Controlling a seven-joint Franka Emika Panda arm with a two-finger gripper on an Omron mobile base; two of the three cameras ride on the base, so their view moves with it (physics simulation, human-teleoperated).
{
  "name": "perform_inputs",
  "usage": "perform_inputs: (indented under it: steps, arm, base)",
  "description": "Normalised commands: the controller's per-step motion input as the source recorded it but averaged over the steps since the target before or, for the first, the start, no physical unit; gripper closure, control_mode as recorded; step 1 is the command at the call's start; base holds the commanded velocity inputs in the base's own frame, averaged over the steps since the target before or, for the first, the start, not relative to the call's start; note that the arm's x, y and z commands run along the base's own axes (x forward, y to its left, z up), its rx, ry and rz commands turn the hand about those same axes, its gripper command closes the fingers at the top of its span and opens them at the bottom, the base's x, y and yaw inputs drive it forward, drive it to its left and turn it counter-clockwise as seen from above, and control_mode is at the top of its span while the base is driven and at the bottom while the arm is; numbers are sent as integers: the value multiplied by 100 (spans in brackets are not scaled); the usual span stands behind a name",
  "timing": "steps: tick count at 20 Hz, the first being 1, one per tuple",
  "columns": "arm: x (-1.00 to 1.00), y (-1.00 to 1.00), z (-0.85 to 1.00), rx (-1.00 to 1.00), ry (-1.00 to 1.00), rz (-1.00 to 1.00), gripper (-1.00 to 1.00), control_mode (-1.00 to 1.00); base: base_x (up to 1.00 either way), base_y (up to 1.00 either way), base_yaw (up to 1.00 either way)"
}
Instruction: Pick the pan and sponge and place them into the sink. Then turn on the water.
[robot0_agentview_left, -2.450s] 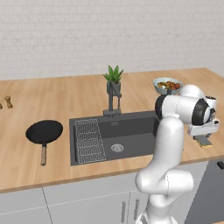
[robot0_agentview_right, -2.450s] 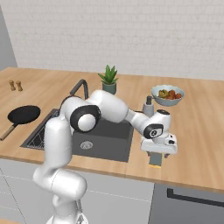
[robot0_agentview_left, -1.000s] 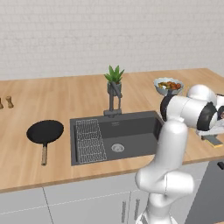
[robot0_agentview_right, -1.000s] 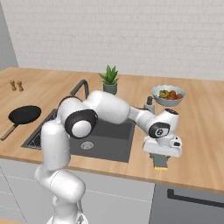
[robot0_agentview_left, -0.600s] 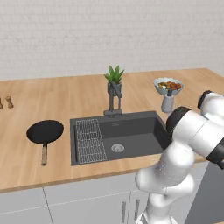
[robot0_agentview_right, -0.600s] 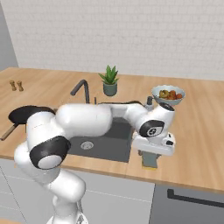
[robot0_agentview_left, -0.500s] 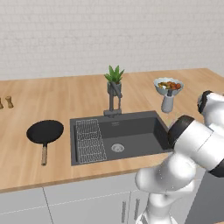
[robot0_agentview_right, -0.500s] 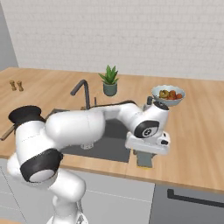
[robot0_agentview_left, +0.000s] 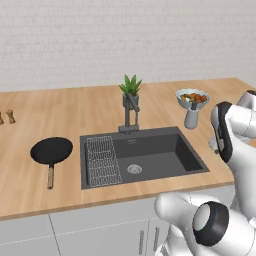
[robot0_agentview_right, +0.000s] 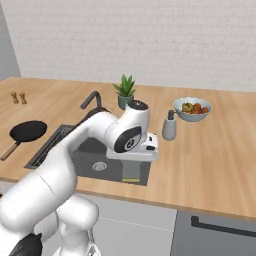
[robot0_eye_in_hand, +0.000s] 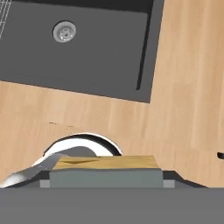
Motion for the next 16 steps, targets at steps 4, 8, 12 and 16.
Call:
perform_inputs:
  steps: [4, 8, 12, 16]
  arm:
    - [-18, 93, 65, -8, -5, 19, 100, -100]
    - [-14, 100, 34, -9, -3, 19, 100, -100]
    - [0, 100, 38, -5, -1, 15, 100, -100]
    - [28, 100, 27, -2, 0, 12, 100, -100]
  base:
    - [0, 0, 0]
    - [0, 0, 0]
    - [0, 0, 0]
    - [0, 0, 0]
